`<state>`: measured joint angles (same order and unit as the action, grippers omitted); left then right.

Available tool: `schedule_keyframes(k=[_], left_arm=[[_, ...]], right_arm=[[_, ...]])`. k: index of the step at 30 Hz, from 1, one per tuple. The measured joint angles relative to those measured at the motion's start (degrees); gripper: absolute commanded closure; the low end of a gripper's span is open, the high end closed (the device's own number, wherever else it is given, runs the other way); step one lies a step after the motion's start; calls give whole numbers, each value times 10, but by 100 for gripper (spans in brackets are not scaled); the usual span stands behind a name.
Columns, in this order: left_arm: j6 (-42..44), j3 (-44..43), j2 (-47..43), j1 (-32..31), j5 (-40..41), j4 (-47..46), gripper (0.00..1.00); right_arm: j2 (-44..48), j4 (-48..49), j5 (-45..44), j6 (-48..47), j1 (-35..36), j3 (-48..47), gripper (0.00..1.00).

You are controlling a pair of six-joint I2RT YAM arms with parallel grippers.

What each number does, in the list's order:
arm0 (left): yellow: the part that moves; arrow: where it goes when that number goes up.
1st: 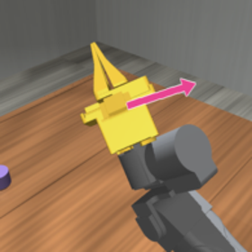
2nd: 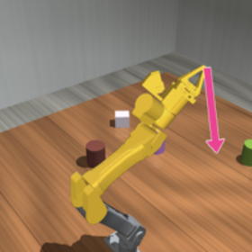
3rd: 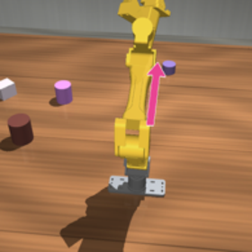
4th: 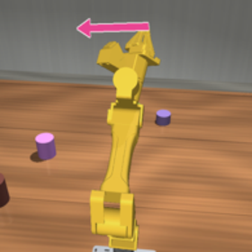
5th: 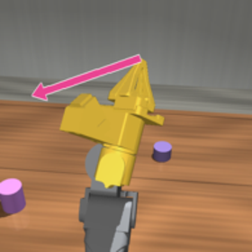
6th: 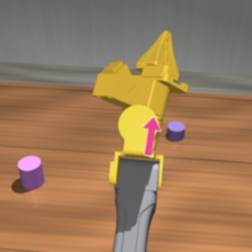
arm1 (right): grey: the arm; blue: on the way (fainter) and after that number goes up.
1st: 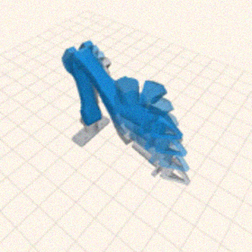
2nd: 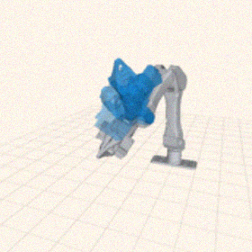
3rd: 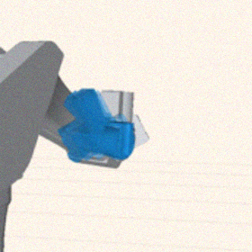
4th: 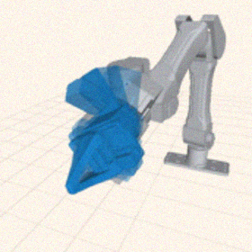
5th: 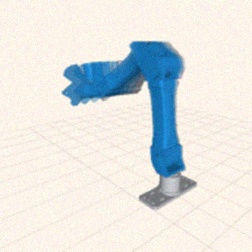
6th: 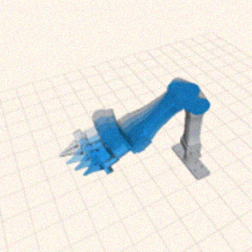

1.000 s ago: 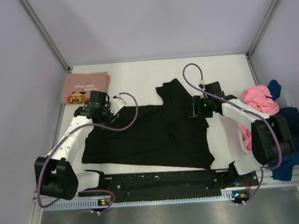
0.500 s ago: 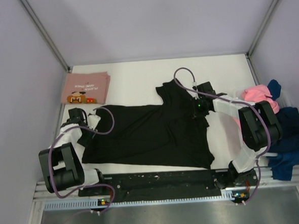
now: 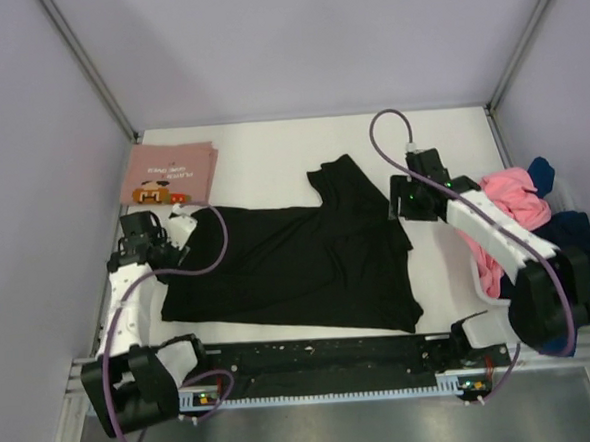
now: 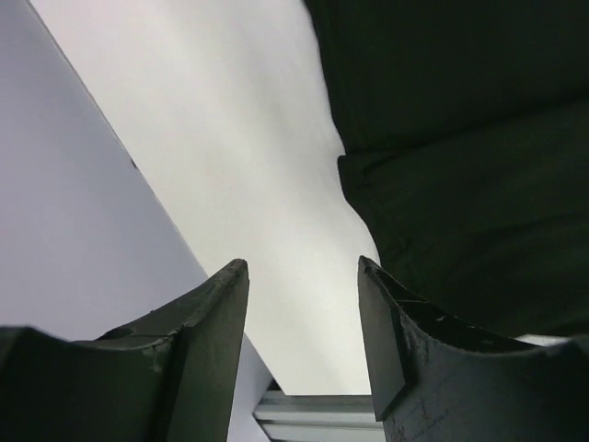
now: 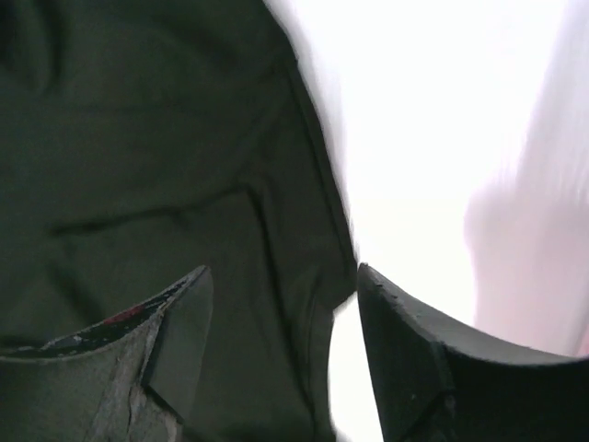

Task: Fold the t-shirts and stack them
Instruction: Fold the flattened tshirt in 1/3 of the way

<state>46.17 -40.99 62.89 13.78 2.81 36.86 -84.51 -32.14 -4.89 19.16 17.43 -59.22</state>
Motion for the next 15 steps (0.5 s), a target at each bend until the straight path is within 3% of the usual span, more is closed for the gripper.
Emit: schedule_keyframes(k=[6,9,15], left_arm=[[85,6,-86,-11,-74,91,40],[120,47,-86,-24,-82,119,14],[156,126,-70,-55,-91,121,16]], right_arm=[[201,-123,5,89,72,73,36],[244,-185,18,140,116,130,40],[299,-256,38,241,152,256,45]])
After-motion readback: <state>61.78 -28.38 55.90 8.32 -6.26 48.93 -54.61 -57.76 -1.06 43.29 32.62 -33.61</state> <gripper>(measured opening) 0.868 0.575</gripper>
